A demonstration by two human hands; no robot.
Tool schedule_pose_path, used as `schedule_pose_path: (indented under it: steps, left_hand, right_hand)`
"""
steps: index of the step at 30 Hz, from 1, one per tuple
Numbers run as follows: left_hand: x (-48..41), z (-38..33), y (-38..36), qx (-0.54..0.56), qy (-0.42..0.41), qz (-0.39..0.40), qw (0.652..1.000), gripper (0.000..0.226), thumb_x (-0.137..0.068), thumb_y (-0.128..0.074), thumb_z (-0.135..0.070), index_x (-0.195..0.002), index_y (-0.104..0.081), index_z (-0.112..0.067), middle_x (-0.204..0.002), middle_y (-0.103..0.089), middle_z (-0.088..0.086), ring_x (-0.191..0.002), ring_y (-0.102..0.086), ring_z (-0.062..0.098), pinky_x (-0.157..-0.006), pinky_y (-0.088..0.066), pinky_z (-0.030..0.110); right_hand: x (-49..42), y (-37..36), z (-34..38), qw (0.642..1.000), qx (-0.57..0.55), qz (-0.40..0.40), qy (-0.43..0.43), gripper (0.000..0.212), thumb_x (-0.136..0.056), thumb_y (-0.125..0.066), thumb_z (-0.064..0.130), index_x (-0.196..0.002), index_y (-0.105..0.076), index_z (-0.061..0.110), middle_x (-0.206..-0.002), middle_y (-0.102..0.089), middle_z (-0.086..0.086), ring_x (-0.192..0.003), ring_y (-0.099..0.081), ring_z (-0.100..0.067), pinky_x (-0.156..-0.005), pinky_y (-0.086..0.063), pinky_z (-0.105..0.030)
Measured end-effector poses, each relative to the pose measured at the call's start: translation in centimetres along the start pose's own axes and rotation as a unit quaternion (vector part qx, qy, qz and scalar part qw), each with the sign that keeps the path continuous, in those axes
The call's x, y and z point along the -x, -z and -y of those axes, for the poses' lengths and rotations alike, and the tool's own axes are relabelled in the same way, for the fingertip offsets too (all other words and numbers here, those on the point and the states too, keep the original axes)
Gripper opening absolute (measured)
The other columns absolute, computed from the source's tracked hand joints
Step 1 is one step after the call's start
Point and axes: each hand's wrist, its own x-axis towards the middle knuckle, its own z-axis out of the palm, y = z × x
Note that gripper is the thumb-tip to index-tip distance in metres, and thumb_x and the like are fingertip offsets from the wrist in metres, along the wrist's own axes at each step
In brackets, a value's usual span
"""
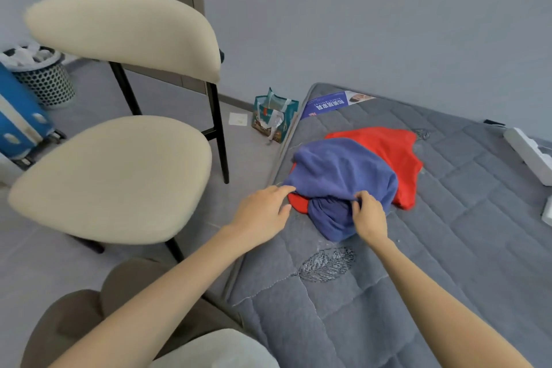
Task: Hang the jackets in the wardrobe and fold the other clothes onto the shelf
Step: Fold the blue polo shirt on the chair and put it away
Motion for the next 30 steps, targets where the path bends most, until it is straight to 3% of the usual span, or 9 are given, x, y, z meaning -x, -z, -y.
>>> schedule_pose_path:
  steps: [3,9,13,17,20,22,25,27,30]
  left_hand:
    - [0.5,0.2,-0.1,0.014,0.002,-0.005,1.000,0.053,-0.100,-0.044,-0.030,-0.150,-0.027,-0.028,-0.147,-0.042,0.000,-0.130,-0.044,0.022,-0.099,-0.039,0.034]
    - [-0.3,-0.8,0.7,0.118,-0.013,-0.060,0.991,0.085,-0.091,-0.061,-0.043,-0.154,-0.007,-0.028,-0.153,-0.030,0.001,-0.137,-0.034,0.020,-0.101,-0.032,0.028]
    - [0.2,-1.8,1.9,0.174,-0.040,-0.097,0.979,0.088,-0.088,-0.063,-0.041,-0.153,-0.003,-0.039,-0.151,-0.038,-0.008,-0.130,-0.044,0.018,-0.099,-0.042,0.035]
    - [2.1,-0.1,5.4,0.153,-0.030,-0.191,0.969,0.059,-0.097,-0.050,-0.031,-0.143,-0.020,-0.054,-0.120,-0.066,-0.002,-0.104,-0.062,0.029,-0.083,-0.051,0.041]
    - [4.7,2.0,10.6,0.200,-0.046,-0.230,0.951,0.055,-0.093,-0.053,-0.015,-0.131,-0.038,-0.052,-0.101,-0.069,-0.013,-0.090,-0.066,0.018,-0.078,-0.053,0.041]
    - [6.5,3.3,14.4,0.222,-0.055,-0.225,0.947,0.052,-0.088,-0.051,-0.013,-0.124,-0.046,-0.050,-0.081,-0.067,-0.015,-0.073,-0.063,0.010,-0.069,-0.053,0.031]
    - [9.3,4.6,19.6,0.224,-0.080,-0.202,0.950,0.039,-0.085,-0.053,-0.008,-0.110,-0.059,-0.037,-0.085,-0.070,-0.015,-0.075,-0.064,0.005,-0.067,-0.047,0.014]
    - [11.4,5.5,22.4,0.223,-0.070,-0.195,0.952,0.033,-0.085,-0.057,0.000,-0.099,-0.067,-0.029,-0.092,-0.071,-0.011,-0.084,-0.066,0.006,-0.072,-0.048,0.014]
    - [14.5,7.0,25.5,0.182,-0.031,-0.200,0.962,0.028,-0.089,-0.060,-0.002,-0.088,-0.072,-0.028,-0.087,-0.072,-0.016,-0.081,-0.064,-0.004,-0.070,-0.045,0.008]
  right_hand:
    - [-0.3,1.9,2.2,0.991,-0.113,-0.009,0.069,0.012,-0.095,-0.048,0.004,-0.097,-0.054,0.015,-0.080,-0.061,-0.001,-0.081,-0.061,-0.026,-0.066,-0.037,-0.029]
    - [0.9,7.8,10.1,0.944,-0.228,0.014,0.237,0.023,-0.096,-0.049,0.001,-0.102,-0.059,0.022,-0.087,-0.066,0.009,-0.079,-0.058,0.006,-0.074,-0.042,-0.010]
    - [2.8,10.1,14.9,0.906,-0.308,0.049,0.287,0.020,-0.099,-0.048,0.005,-0.098,-0.062,0.019,-0.087,-0.066,0.015,-0.081,-0.059,0.006,-0.074,-0.043,-0.009]
    - [3.5,10.6,18.0,0.896,-0.321,0.041,0.305,0.016,-0.099,-0.050,0.008,-0.096,-0.062,0.018,-0.083,-0.066,0.004,-0.077,-0.058,-0.004,-0.072,-0.044,-0.018]
    - [3.3,10.6,20.0,0.907,-0.275,0.033,0.316,0.014,-0.096,-0.057,0.017,-0.088,-0.064,0.026,-0.077,-0.065,0.017,-0.075,-0.056,0.003,-0.072,-0.040,-0.012]
    - [3.5,10.6,21.8,0.908,-0.255,0.060,0.328,0.015,-0.091,-0.065,0.022,-0.079,-0.065,0.031,-0.076,-0.066,0.020,-0.073,-0.057,0.008,-0.069,-0.039,-0.009]
    - [4.5,10.5,25.2,0.893,-0.243,0.121,0.359,0.015,-0.081,-0.075,0.028,-0.074,-0.067,0.037,-0.074,-0.069,0.017,-0.070,-0.059,0.006,-0.067,-0.041,-0.009]
    - [5.3,10.2,27.5,0.878,-0.236,0.153,0.387,0.016,-0.079,-0.078,0.029,-0.071,-0.069,0.039,-0.071,-0.068,0.018,-0.067,-0.057,0.006,-0.065,-0.041,-0.011]
    - [6.6,9.6,30.8,0.858,-0.233,0.217,0.403,0.016,-0.083,-0.073,0.034,-0.068,-0.073,0.035,-0.064,-0.064,0.020,-0.060,-0.053,0.005,-0.057,-0.038,-0.009]
